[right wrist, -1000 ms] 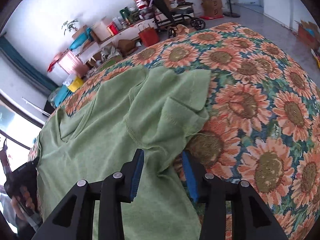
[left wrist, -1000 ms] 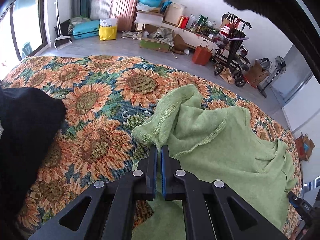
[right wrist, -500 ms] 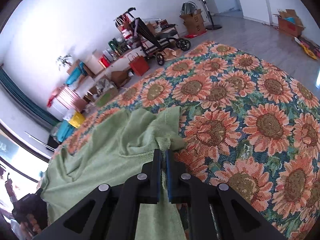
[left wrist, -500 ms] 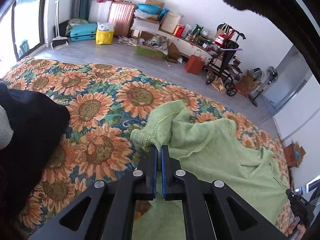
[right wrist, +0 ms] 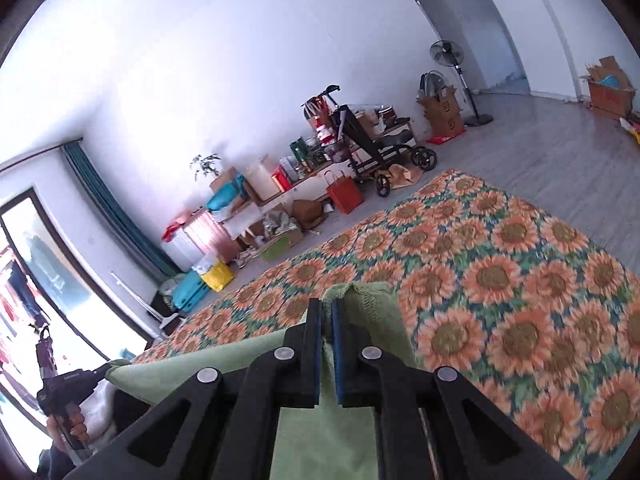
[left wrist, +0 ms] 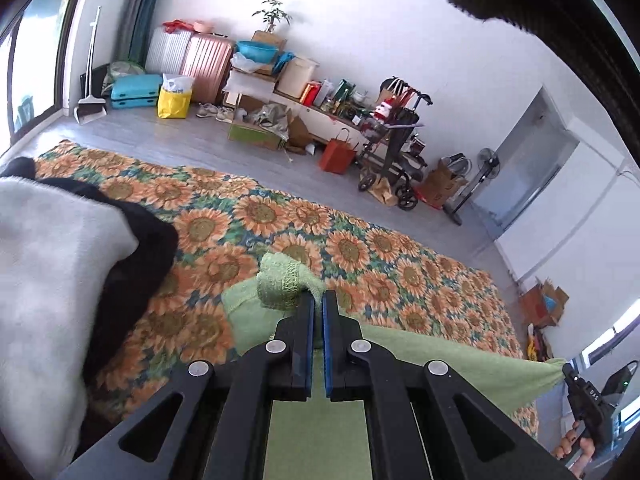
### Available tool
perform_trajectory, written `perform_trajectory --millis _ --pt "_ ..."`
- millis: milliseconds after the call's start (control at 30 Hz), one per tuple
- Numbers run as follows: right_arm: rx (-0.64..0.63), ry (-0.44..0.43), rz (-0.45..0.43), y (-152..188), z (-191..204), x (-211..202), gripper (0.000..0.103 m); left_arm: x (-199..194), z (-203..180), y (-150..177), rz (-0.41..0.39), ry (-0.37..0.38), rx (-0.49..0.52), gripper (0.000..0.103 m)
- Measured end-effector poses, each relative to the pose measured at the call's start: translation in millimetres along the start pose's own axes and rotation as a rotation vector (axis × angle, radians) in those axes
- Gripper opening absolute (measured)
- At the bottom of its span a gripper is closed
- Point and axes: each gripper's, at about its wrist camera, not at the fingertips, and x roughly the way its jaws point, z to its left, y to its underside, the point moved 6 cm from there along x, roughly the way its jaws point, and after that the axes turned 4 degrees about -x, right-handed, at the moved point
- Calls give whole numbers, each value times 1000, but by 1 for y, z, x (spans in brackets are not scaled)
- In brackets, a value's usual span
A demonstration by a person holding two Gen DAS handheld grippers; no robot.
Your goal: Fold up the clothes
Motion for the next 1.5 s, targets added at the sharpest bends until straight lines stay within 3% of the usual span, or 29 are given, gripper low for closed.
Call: perform_trajectory --millis 233,333,433,633,733,933,1233,1500 --pt "-8 -49 12 60 13 -66 6 -45 36 60 18 24 -15 3" --pt "13 -75 -5 89 14 -88 6 -53 51 84 30 -34 39 3" --pt "-9 -74 9 113 16 -97 6 -60 65 105 28 -5 -8 3" --pt "12 -48 54 151 4 -112 6 -73 83 128 -12 147 -161 3" --pt "30 -49 65 159 -4 -116 6 -81 93 129 -27 180 -212 3" --pt "33 -41 61 173 -13 -124 6 -91 101 143 -39 170 -215 3" --pt "15 -48 109 207 -12 -125 6 -83 126 183 13 141 -272 3" --pt "26 -55 61 203 -14 -147 6 -106 121 172 -64 207 -291 3"
